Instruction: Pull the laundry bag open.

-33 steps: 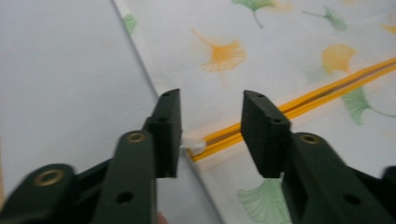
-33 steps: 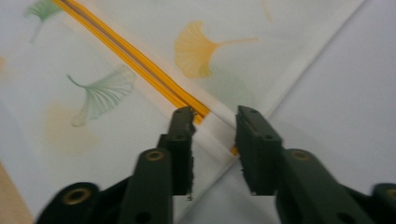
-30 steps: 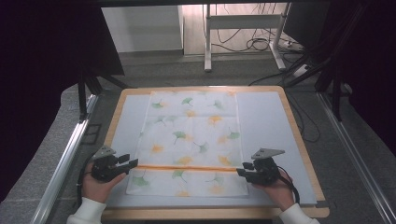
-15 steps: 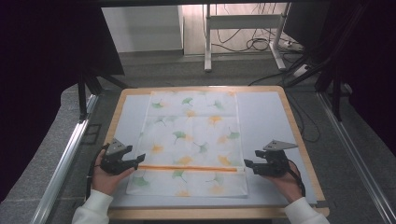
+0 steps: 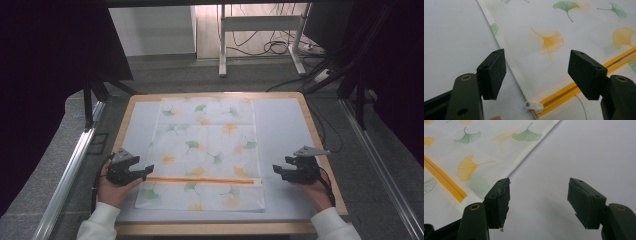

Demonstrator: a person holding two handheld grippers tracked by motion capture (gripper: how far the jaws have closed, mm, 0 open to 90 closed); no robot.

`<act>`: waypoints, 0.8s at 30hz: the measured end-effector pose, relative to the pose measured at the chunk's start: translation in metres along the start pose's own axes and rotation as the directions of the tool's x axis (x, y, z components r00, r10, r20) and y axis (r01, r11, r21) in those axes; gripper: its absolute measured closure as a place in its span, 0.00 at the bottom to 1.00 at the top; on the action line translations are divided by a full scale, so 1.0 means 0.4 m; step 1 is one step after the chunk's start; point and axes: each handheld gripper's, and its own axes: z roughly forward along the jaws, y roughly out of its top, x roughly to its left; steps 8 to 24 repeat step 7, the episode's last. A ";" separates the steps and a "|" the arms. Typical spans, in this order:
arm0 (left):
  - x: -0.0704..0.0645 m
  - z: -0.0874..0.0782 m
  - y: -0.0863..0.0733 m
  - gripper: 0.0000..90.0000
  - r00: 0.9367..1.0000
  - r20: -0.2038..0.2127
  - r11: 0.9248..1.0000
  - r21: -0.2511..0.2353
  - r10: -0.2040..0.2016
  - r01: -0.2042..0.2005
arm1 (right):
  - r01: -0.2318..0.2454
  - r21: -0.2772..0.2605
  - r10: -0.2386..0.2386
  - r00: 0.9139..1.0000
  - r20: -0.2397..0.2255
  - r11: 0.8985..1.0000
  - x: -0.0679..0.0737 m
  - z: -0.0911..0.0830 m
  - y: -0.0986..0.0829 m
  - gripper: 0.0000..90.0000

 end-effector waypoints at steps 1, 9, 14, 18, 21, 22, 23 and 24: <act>0.001 -0.001 0.000 0.35 1.000 0.001 1.000 -0.005 -0.004 0.004 | 0.009 -0.005 -0.009 1.000 -0.006 1.000 0.002 0.001 0.000 0.38; 0.005 -0.006 -0.001 0.32 1.000 -0.009 1.000 -0.018 -0.007 0.007 | 0.028 -0.009 -0.028 1.000 -0.015 1.000 0.010 0.002 0.001 0.37; 0.005 -0.006 -0.001 0.32 1.000 -0.009 1.000 -0.018 -0.007 0.007 | 0.028 -0.009 -0.028 1.000 -0.015 1.000 0.010 0.002 0.001 0.37; 0.005 -0.006 -0.001 0.32 1.000 -0.009 1.000 -0.018 -0.007 0.007 | 0.028 -0.009 -0.028 1.000 -0.015 1.000 0.010 0.002 0.001 0.37; 0.005 -0.006 -0.001 0.32 1.000 -0.009 1.000 -0.018 -0.007 0.007 | 0.028 -0.009 -0.028 1.000 -0.015 1.000 0.010 0.002 0.001 0.37; 0.005 -0.006 -0.001 0.32 1.000 -0.009 1.000 -0.018 -0.007 0.007 | 0.028 -0.009 -0.028 1.000 -0.015 1.000 0.010 0.002 0.001 0.37; 0.005 -0.006 -0.001 0.32 1.000 -0.009 1.000 -0.018 -0.007 0.007 | 0.028 -0.009 -0.028 1.000 -0.015 1.000 0.010 0.002 0.001 0.37; 0.005 -0.006 -0.001 0.32 1.000 -0.009 1.000 -0.018 -0.007 0.007 | 0.028 -0.009 -0.028 1.000 -0.015 1.000 0.010 0.002 0.001 0.37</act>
